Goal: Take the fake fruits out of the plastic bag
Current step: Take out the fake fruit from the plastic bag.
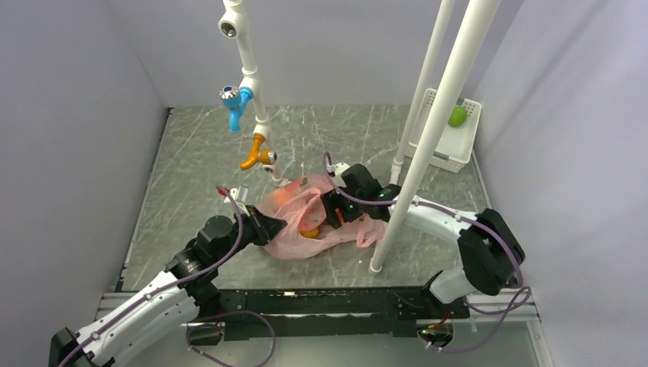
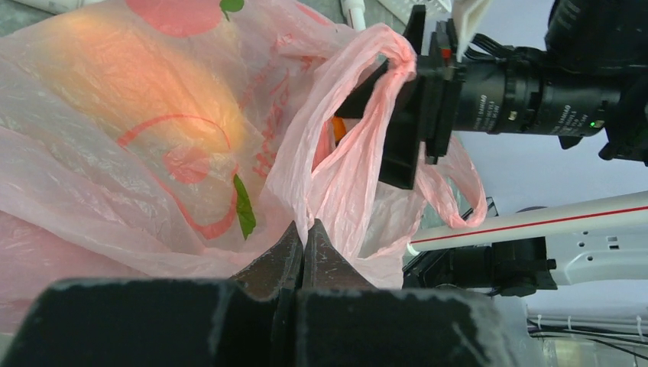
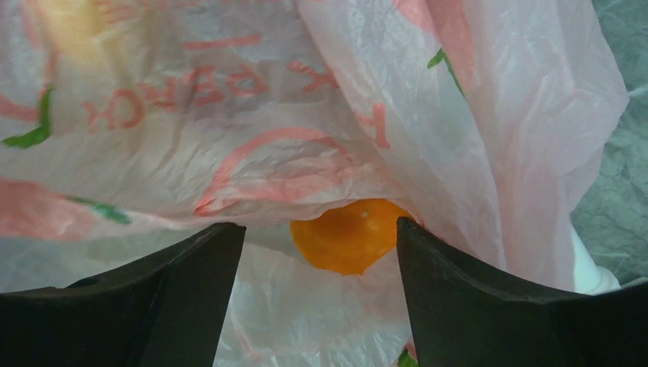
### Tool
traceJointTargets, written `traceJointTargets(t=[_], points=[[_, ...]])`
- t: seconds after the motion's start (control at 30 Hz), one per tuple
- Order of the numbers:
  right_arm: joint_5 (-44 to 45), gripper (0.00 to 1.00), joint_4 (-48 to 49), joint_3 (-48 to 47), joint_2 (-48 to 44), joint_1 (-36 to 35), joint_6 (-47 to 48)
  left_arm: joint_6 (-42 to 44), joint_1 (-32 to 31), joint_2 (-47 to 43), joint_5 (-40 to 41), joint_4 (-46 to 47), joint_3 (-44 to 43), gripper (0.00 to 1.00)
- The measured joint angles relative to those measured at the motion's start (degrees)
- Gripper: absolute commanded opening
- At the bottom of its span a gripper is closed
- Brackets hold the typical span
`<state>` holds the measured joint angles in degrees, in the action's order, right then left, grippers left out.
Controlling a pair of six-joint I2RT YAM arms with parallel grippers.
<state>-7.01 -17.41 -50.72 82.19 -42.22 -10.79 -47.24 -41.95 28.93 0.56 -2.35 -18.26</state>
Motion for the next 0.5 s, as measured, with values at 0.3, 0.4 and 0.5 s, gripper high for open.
traceJointTargets(t=[0.3, 0.4, 0.5], points=[[7.08, 0.79, 2.58, -2.29, 7.17, -0.09, 1.60, -0.09, 0.00, 0.83, -0.79, 1.11, 0.00, 0.00], [8.41, 0.80, 2.75, -2.29, 9.55, -0.15, 1.66, -0.24, 0.00, 0.83, -0.79, 1.36, 0.07, 0.00], [9.66, 0.79, 3.32, -2.29, 11.43, -0.26, 1.62, -0.42, 0.00, 1.18, -0.79, 1.86, 0.26, 0.00]])
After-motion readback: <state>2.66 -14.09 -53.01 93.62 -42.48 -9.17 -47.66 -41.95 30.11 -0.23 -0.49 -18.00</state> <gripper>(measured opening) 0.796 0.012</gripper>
